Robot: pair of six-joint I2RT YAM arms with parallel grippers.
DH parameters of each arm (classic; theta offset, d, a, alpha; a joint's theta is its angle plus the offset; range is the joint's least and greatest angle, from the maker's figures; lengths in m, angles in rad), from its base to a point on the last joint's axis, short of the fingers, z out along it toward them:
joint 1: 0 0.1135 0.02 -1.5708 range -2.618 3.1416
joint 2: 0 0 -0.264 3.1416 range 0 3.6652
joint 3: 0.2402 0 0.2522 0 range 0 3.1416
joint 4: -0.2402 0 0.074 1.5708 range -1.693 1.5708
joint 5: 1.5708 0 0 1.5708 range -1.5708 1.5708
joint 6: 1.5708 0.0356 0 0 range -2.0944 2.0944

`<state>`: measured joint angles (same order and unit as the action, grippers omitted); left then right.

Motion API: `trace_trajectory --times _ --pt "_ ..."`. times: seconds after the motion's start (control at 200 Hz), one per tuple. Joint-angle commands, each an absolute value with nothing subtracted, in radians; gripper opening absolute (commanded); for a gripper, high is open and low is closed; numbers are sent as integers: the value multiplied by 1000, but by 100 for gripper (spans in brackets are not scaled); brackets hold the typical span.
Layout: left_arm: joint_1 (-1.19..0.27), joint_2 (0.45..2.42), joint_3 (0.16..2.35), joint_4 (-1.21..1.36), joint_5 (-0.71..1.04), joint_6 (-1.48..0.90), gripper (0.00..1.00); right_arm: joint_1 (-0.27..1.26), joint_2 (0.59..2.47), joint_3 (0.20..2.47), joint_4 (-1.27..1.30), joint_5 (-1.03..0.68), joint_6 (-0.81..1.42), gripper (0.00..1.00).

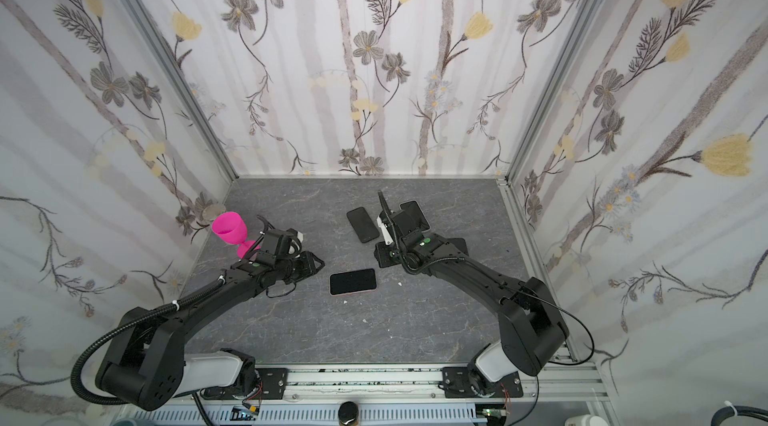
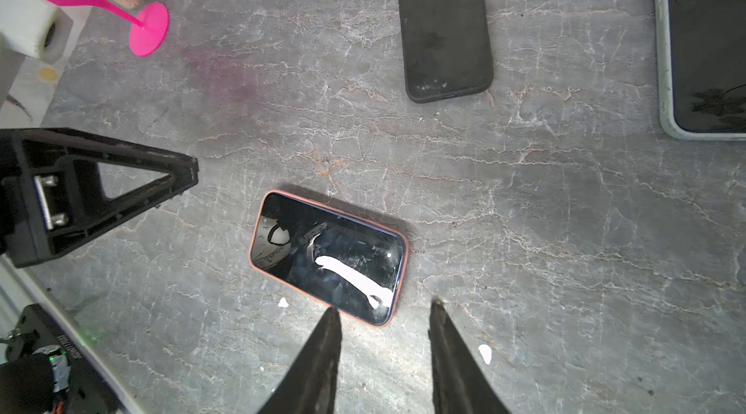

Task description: Put the phone into the phone case

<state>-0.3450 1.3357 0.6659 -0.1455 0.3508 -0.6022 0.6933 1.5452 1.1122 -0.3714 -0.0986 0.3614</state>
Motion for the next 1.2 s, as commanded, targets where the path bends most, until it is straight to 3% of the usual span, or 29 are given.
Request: trace_trajectory --times 0.0,0.549,1.194 --pt "-344 1380 679 -141 399 -614 41 692 1624 1140 -396 -135 346 34" --pt "-376 1552 695 -84 461 -602 30 692 1853 1176 -387 -252 360 24" --pt "-394 1594 680 -63 428 -591 19 700 1941 1174 -442 -211 365 15"
